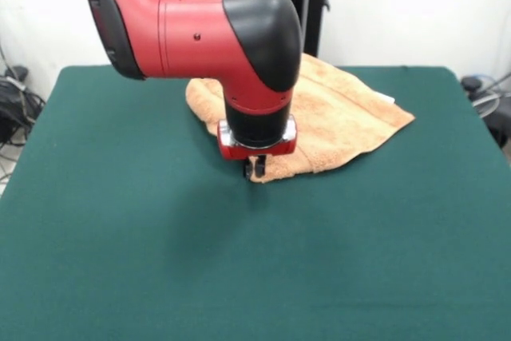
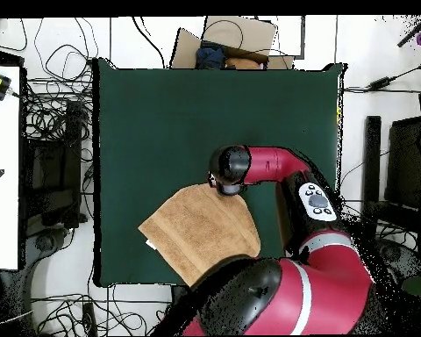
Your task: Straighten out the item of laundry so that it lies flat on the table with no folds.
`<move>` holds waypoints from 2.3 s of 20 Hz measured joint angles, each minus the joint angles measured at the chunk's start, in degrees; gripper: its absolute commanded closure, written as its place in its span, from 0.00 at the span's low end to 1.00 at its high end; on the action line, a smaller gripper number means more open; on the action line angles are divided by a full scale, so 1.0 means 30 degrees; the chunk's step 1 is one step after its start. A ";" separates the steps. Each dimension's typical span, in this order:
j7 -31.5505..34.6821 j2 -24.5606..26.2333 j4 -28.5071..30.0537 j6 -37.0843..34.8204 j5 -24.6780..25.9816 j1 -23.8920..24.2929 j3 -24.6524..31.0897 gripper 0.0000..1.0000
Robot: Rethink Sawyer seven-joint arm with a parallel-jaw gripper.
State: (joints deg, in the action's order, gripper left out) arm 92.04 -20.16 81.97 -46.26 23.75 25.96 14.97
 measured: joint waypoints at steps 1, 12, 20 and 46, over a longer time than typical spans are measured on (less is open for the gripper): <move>0.0000 0.0014 -0.0029 -0.0057 0.0002 0.0009 0.0000 1.00; 0.0000 0.0032 0.0054 -0.0117 -0.0006 0.0375 0.0004 1.00; 0.0000 0.0035 0.0086 -0.0127 0.0008 0.0719 0.0083 1.00; -0.0241 0.0395 -0.1350 -0.1457 0.1254 0.0311 0.0634 1.00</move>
State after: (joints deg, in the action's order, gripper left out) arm 91.31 -18.97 77.92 -50.63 27.52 26.89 16.88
